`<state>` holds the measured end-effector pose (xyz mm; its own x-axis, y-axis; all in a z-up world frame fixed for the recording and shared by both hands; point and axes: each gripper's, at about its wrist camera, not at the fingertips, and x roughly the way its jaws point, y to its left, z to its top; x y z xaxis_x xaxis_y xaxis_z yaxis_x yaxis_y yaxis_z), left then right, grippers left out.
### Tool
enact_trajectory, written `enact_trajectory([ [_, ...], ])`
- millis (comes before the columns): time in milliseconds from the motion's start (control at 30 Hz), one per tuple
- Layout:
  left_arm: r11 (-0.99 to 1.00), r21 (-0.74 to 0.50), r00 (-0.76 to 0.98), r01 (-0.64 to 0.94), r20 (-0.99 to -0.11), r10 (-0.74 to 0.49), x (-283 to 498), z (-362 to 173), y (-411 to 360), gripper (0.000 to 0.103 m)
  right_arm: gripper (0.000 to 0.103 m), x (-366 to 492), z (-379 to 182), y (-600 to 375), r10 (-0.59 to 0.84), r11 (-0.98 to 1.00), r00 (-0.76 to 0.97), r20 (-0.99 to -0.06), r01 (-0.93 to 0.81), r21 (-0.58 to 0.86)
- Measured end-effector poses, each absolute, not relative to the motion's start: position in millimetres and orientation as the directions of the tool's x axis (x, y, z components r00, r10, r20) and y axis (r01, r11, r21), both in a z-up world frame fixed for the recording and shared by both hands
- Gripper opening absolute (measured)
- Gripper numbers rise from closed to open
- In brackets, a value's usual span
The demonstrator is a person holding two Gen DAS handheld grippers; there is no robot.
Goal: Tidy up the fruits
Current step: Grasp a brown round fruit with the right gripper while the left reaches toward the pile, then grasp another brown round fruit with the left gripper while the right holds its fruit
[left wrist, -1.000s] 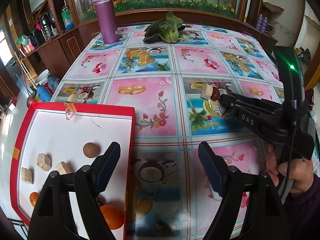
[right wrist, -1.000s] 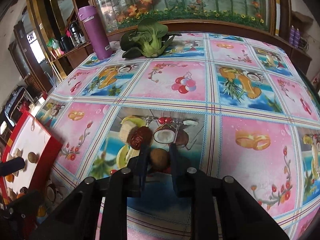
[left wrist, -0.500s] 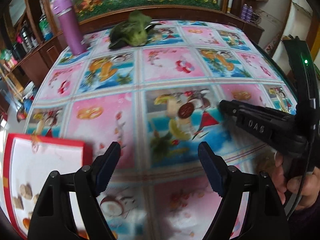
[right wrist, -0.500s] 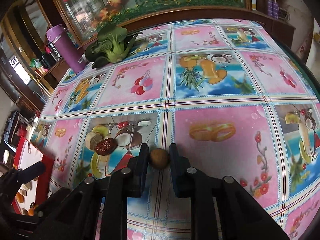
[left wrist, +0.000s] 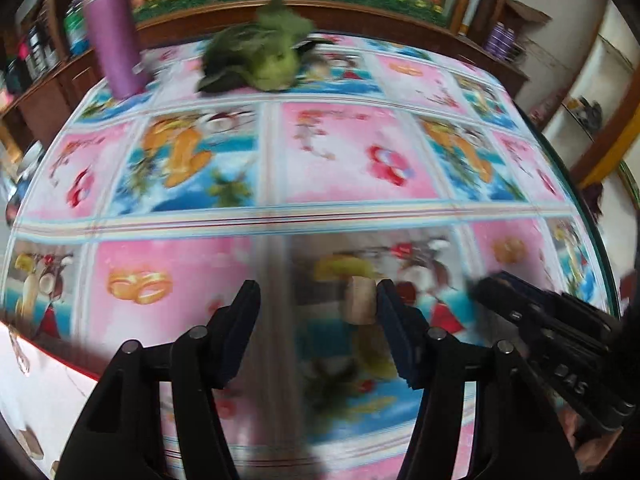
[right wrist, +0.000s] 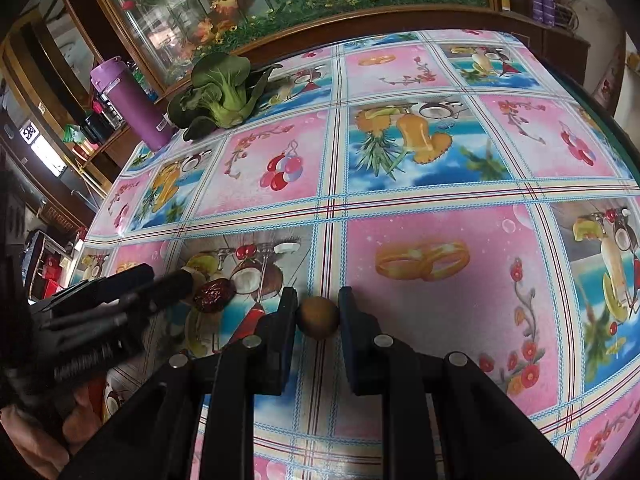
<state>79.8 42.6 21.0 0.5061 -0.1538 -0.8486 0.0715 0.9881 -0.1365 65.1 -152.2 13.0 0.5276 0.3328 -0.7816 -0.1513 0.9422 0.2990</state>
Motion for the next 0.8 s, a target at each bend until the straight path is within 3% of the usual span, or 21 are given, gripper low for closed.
enact_trajectory([
  [167, 1.000, 0.006, 0.558, -0.018, -0.830, 0.015, 75.6, 34.5, 53.3, 0.063, 0.019, 65.2, 13.1, -153.0, 0.332, 0.942, 0.528, -0.782, -0.151, 0.298],
  [367, 0.999, 0.005, 0.567, 0.050, -0.823, -0.025, 72.3, 44.1, 38.6, 0.063, 0.019, 65.9, 13.2, -152.8, 0.334, 0.942, 0.527, -0.781, -0.150, 0.301],
  [600, 0.967, 0.082, 0.538, 0.242, -0.840, -0.064, 72.6, 27.1, -5.8, 0.062, 0.020, 67.0, 12.0, -155.9, 0.356, 0.933, 0.520, -0.777, -0.147, 0.329],
  [800, 0.942, 0.121, 0.534, 0.312, -0.843, -0.068, 74.2, 19.2, -15.5, 0.061, 0.020, 66.7, 11.9, -155.8, 0.357, 0.932, 0.519, -0.776, -0.147, 0.330],
])
